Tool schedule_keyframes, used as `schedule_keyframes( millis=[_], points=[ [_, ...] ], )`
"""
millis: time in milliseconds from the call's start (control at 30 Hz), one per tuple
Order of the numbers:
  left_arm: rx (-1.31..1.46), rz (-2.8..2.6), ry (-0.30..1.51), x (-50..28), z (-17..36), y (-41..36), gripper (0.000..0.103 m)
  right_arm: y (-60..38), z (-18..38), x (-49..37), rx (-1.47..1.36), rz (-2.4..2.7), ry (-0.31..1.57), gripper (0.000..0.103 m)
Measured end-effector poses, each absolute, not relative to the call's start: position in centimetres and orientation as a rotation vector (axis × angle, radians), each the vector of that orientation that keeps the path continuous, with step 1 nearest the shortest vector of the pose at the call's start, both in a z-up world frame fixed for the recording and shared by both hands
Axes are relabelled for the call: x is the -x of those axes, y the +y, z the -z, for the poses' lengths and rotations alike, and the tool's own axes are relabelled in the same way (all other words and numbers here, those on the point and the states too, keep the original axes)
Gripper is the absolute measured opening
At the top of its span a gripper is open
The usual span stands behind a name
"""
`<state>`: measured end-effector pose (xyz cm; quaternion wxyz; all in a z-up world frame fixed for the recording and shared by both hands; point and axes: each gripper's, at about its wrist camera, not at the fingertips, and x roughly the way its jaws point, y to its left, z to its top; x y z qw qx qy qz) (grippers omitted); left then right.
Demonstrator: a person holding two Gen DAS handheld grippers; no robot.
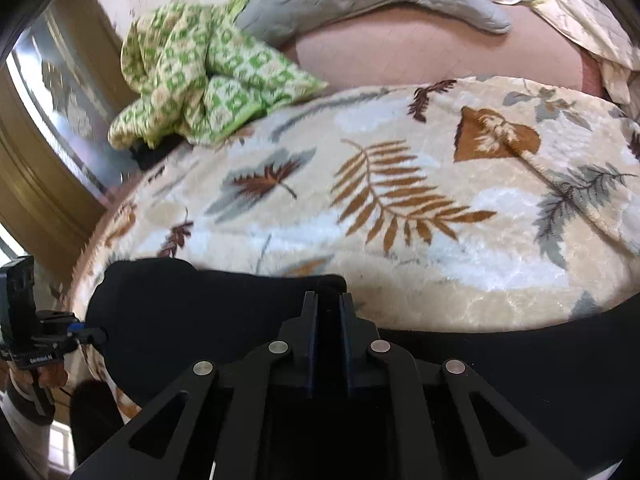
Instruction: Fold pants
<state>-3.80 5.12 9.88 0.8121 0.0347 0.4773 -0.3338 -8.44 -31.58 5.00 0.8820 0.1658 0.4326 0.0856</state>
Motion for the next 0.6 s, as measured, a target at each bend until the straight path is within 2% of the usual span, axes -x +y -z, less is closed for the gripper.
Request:
schedule_keyframes(
  millis=[133, 333, 400, 467, 500, 533, 567, 600],
  points=[
    [-0.09, 0.688, 0.97, 1.3, -11.2, 4.9, 0.008, -32.3, -5.9, 7.9, -0.406, -0.163, 0.858, 0.008],
    [-0.114, 0.578, 1.085, -0.9, -5.9, 5.5, 0.008, -31.1, -3.8, 6.2, -0.385, -0.154, 0.933, 0.009],
    [-0.064, 0.562, 1.109, -1.2, -5.2, 6.6, 0.009, -31.0, -3.0, 6.0, -0.367, -0.13, 0.963, 0.017],
    [-0.034, 0.566, 1.109, -0.7, -5.5, 7.4, 0.01, -31.5, -3.2, 6.5, -0.376, -0.098, 0.959, 0.033],
    [-0.049, 0.566, 1.091, -0.3, -6.0, 7.7, 0.013, -31.7, -3.8, 7.1, -0.384, -0.092, 0.939, 0.046],
    [-0.06, 0.565, 1.078, 0.1, -6.4, 7.8, 0.017, -31.8, -4.3, 7.6, -0.38, -0.093, 0.919, 0.05],
    [-0.067, 0.56, 1.064, 0.4, -6.8, 8.1, 0.033, -31.7, -4.9, 8.3, -0.365, -0.1, 0.9, 0.05],
    [-0.053, 0.558, 1.055, 0.6, -7.0, 8.6, 0.054, -31.2, -5.6, 9.0, -0.344, -0.119, 0.884, 0.05]
  ],
)
